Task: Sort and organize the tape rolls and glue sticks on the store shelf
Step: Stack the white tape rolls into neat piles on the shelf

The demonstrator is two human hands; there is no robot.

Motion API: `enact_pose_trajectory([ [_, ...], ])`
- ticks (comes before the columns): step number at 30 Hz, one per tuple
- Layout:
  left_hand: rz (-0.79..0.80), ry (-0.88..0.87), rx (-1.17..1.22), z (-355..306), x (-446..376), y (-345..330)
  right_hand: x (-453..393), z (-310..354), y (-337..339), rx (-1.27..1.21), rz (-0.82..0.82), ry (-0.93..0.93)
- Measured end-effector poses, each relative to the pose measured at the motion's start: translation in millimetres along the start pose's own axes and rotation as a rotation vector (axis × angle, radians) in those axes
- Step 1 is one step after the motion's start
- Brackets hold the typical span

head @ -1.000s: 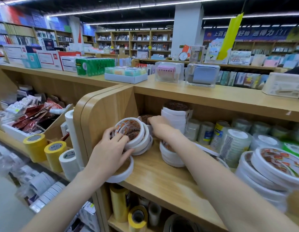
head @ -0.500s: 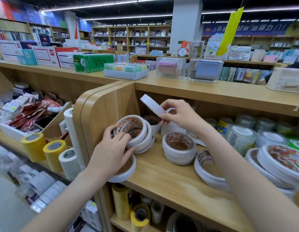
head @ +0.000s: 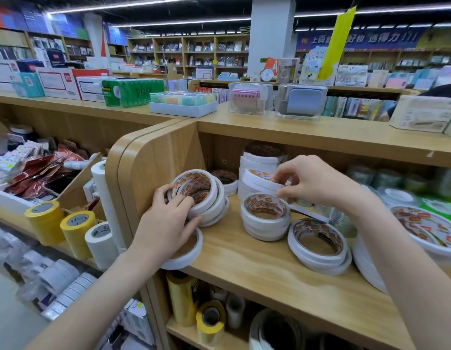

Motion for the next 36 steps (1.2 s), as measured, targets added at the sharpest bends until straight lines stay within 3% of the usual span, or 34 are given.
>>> enact_pose_trajectory([
  [6,-0.005,0.013,0.01,-1,1,-1,14,-27,-13,0.421,0.066,-0.183],
  [10,-0.014,0.006,0.014,-2,0,0,18,-8,-21,0.336,-0.041,0.016],
  [15,-0.017,-0.002,0.02,-2,0,0,20,0,-57,0.425,0.193,0.145],
  [18,-0.015,-0.005,0.013,-1,0,0,15,-12,-55,0.292,0.166,0.096],
  [26,-0.018,-0.005,0.033,2,1,0,1,-13,-14,-0.437,0.113,-0.047],
  [36,0.001,0.028,0.041,3,4,-7,-40,9,-21,-0.5,0.083,0.009],
])
Point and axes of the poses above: each hand's wrist, its own x-axis away from the middle knuckle, its own y-axis out of the back of the hand, z = x × y, the point moved 2 cm from there along -x, towards the middle knuckle, and after that the axes turned 10 degrees about -z, right-handed, at the moved point
